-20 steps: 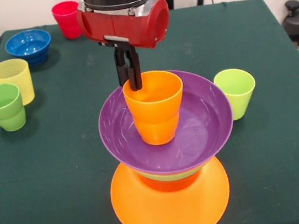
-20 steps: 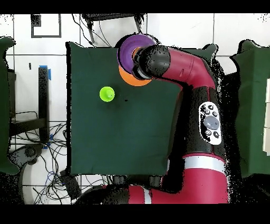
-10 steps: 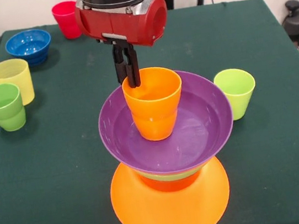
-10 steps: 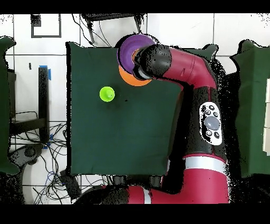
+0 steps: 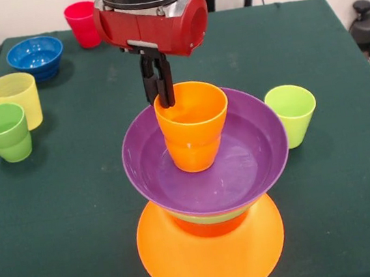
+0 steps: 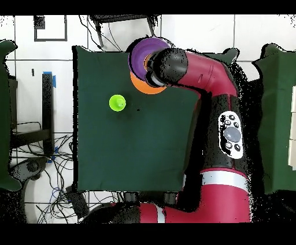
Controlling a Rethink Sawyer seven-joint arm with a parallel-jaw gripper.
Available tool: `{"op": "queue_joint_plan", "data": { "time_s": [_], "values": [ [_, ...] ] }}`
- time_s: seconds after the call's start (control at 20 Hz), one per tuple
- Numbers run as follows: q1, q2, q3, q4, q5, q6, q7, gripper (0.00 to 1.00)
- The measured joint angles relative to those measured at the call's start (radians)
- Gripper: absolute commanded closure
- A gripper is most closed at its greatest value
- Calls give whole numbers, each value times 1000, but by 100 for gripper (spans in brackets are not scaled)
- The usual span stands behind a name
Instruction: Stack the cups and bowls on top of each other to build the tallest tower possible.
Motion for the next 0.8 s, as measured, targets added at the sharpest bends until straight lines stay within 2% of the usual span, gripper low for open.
{"op": "queue_joint_plan", "data": {
  "time_s": [0.8],
  "values": [
    [5,3,0,-45,3,28,0,100]
  ]
}}
